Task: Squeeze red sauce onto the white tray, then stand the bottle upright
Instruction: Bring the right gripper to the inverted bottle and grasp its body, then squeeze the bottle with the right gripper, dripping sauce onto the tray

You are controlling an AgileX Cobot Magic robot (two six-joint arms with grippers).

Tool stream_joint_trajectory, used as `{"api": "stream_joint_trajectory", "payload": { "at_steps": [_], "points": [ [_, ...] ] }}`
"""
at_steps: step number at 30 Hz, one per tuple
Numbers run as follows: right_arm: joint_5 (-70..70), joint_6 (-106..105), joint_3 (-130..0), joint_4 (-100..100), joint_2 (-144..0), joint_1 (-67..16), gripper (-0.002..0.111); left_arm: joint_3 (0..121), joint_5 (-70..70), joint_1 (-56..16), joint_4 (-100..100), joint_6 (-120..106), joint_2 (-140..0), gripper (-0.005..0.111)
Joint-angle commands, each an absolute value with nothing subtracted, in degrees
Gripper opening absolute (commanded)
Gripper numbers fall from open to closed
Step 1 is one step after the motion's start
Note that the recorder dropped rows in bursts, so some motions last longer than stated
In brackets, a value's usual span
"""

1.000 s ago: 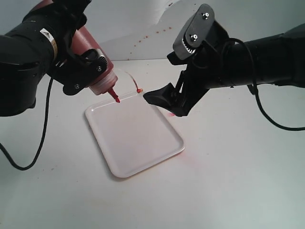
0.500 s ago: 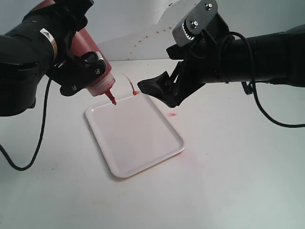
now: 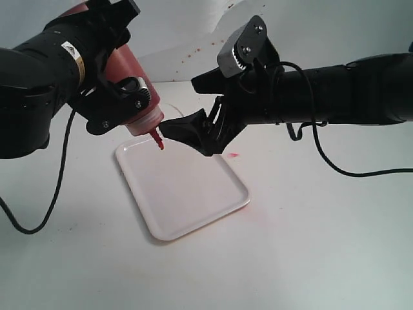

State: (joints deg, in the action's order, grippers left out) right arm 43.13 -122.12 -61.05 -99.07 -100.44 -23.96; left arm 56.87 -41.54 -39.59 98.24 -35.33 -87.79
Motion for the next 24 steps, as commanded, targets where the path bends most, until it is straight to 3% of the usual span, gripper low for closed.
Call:
{"api": "stream_joint_trajectory", "payload": {
  "at_steps": [1,19,24],
  "points": [
    [46.7,-122.9,-62.8,-99.9,-103.1,-24.0,0.095,57.7,-40.3,-40.1,99.9,-34.8,-87.3,0.0],
    [51.2,-118.9,-70.1,-99.9,-109.6,-24.0,0.093,57.7,-38.6,-40.1,99.9,-34.9,-87.3,0.0],
    [44.9,-119.1,-70.1,-99.9,-109.7,-24.0,0.09,57.7,-38.6,-40.1,99.9,-34.9,-87.3,0.0]
  ]
}}
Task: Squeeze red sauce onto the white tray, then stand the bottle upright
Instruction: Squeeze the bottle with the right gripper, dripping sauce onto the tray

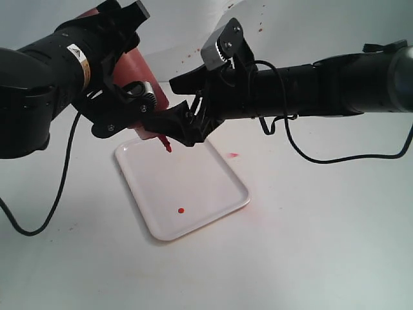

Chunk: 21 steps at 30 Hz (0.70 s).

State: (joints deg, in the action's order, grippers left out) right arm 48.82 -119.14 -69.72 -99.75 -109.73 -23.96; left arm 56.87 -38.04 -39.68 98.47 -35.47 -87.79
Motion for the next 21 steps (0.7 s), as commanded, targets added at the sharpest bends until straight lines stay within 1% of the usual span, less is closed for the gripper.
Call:
{"api": "stream_joint_trajectory", "payload": {
  "at_steps": [1,9,12,13,15,17,21],
  "points": [
    [44.0,-119.4,-70.1,-99.9,-109.7,-24.0,0.09,57.7,-38.6,-40.1,99.9,-34.9,-87.3,0.0],
    [42.7,-122.2,-70.1,-99.9,-109.7,-24.0,0.09,57.7,-38.6,-40.1,99.9,-34.9,-87.3,0.0],
    [53.6,-122.7,-70.3,-99.9,-109.7,-24.2,0.09,57.7,-38.6,-40.1,99.9,-34.9,-87.3,0.0],
    [54.1,-122.7,-70.7,-99.9,-109.7,-24.5,0.09,57.7,-38.6,-40.1,99.9,-34.9,-87.3,0.0],
    [51.1,-122.6,-72.4,-99.9,-109.7,-25.6,0.09,57.7,-38.6,-40.1,99.9,-34.9,-87.3,0.0],
    [45.3,-122.6,-74.6,-99.9,-109.7,-28.2,0.09,57.7,-38.6,-40.1,99.9,-34.9,-87.3,0.0],
    [37.0,-122.7,-74.8,-99.9,-109.7,-30.9,0.09,57.7,-38.6,-40.1,99.9,-34.9,-87.3,0.0]
  ]
}}
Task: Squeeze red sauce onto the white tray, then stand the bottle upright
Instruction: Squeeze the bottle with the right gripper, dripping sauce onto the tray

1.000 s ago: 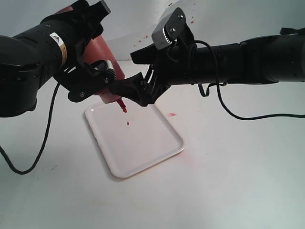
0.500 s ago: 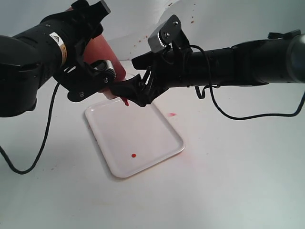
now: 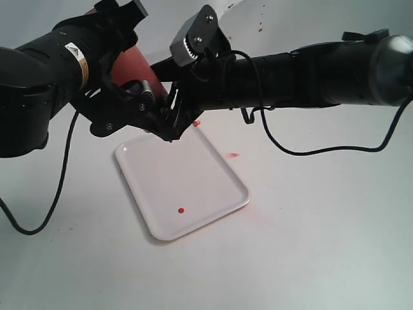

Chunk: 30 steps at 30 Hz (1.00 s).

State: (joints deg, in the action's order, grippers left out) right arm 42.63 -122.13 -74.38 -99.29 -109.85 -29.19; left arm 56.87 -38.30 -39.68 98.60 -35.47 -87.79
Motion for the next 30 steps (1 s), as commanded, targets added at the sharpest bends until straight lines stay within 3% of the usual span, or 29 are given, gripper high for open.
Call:
{"api": "stream_joint_trajectory", "payload": {
  "at_steps": [1,3,10,11,30],
  "points": [
    [36.9,-122.7,-74.8,-99.9,-109.7,-30.9,0.09,57.7,-38.6,-40.1,99.9,-34.9,-87.3,0.0],
    [36.5,-122.7,-74.8,-99.9,-109.7,-30.9,0.082,57.7,-38.6,-40.1,99.9,-34.9,-87.3,0.0],
    [36.4,-122.7,-74.8,-99.9,-109.7,-30.9,0.005,57.7,-38.6,-40.1,99.9,-34.9,-87.3,0.0],
    [36.2,-122.7,-74.8,-99.9,-109.7,-30.9,0.0,57.7,-38.6,-40.1,99.9,-34.9,-87.3,0.0],
    [36.2,-122.7,-74.8,-99.9,-109.7,-30.9,0.001,57.7,-38.6,-40.1,99.9,-34.9,-87.3,0.0]
  ]
}}
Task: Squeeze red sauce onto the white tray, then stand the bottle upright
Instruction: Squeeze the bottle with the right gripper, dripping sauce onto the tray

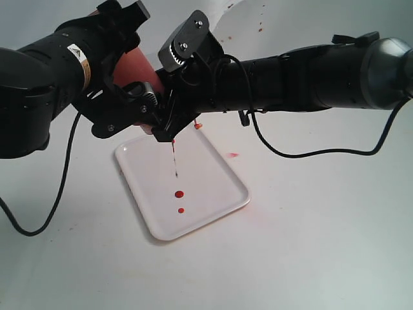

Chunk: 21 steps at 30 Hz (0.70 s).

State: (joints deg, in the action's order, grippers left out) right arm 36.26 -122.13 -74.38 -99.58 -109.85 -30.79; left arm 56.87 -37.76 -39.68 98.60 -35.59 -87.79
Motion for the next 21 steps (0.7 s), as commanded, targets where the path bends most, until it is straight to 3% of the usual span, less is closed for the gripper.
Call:
{"api": "stream_joint_trajectory", "payload": {
  "at_steps": [1,5,11,12,21],
  "points": [
    [36.2,-122.5,-74.8,-99.9,-109.7,-30.9,0.003,57.7,-38.6,-40.1,99.9,-34.9,-87.3,0.0],
    [36.2,-122.5,-74.8,-99.9,-109.7,-30.9,0.028,57.7,-38.6,-40.1,99.9,-34.9,-87.3,0.0],
    [32.4,-122.8,-74.8,-99.9,-109.7,-30.9,0.101,57.7,-38.6,-40.1,99.9,-34.9,-87.3,0.0],
    [31.8,-122.8,-74.8,-99.9,-109.7,-30.9,0.105,57.7,-38.6,-40.1,99.9,-34.9,-87.3,0.0],
    [32.1,-122.8,-74.8,-99.9,-109.7,-30.9,0.105,57.7,-38.6,-40.1,99.9,-34.9,-87.3,0.0]
  ]
}}
